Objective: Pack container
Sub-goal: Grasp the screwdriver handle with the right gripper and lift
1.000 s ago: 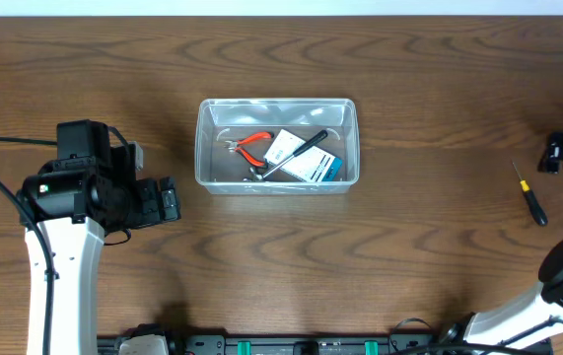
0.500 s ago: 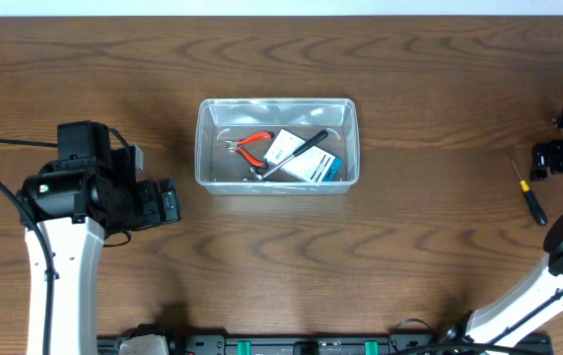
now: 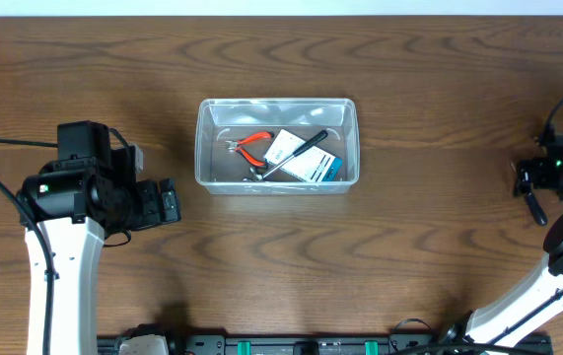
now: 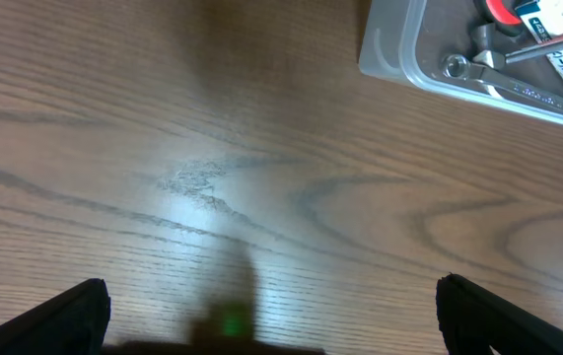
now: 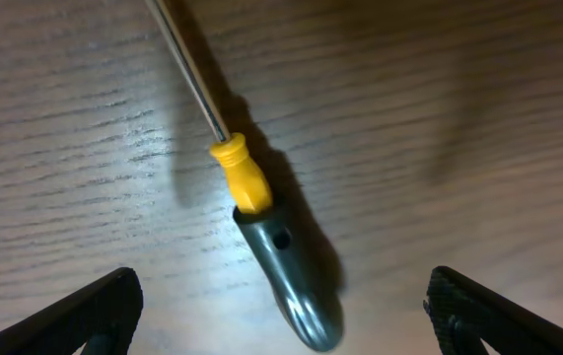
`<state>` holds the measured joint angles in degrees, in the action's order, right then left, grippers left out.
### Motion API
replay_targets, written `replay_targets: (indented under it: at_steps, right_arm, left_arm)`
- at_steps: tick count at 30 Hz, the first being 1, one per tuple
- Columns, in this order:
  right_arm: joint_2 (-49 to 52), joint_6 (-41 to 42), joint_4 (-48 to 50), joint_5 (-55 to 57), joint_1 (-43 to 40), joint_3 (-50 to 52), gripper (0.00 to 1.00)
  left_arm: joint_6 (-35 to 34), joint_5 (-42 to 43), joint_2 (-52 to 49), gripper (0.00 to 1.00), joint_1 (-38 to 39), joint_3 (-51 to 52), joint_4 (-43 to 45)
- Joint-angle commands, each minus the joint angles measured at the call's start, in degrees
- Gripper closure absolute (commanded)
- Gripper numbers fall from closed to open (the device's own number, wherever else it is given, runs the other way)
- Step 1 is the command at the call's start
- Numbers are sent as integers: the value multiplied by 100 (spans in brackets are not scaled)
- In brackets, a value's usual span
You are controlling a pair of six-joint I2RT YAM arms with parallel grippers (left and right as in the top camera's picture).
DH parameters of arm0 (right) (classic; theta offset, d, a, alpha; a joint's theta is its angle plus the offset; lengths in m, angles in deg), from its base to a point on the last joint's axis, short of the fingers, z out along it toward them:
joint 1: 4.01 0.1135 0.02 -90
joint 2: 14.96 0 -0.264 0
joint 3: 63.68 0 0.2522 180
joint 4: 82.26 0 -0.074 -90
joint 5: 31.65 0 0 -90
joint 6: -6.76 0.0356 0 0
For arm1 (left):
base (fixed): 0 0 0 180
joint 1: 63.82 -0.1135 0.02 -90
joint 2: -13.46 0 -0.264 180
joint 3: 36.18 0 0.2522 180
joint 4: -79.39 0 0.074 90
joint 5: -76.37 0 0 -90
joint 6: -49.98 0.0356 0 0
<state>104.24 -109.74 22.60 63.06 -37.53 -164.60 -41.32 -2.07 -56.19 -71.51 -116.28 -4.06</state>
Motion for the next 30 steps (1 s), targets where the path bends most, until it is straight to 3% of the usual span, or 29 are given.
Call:
replay_targets:
  at_steps: [1, 12, 22, 26, 30]
  right_arm:
    - [-20, -105, 107, -68, 107, 225, 5]
    - [-20, -98, 581, -68, 129, 883, 11]
    - [-20, -11, 636, -68, 129, 894, 33]
    - [-20, -11, 634, -70, 129, 894, 51]
    - [-20, -11, 634, -70, 129, 894, 59]
  left_arm:
    - [-7, -72, 11, 2, 15, -33, -4]
    - [-7, -72, 11, 2, 15, -33, -11]
    - [-7, -72, 11, 2, 15, -33, -13]
    - [-7, -70, 11, 2, 15, -33, -13]
    - [-7, -70, 11, 2, 15, -33, -13]
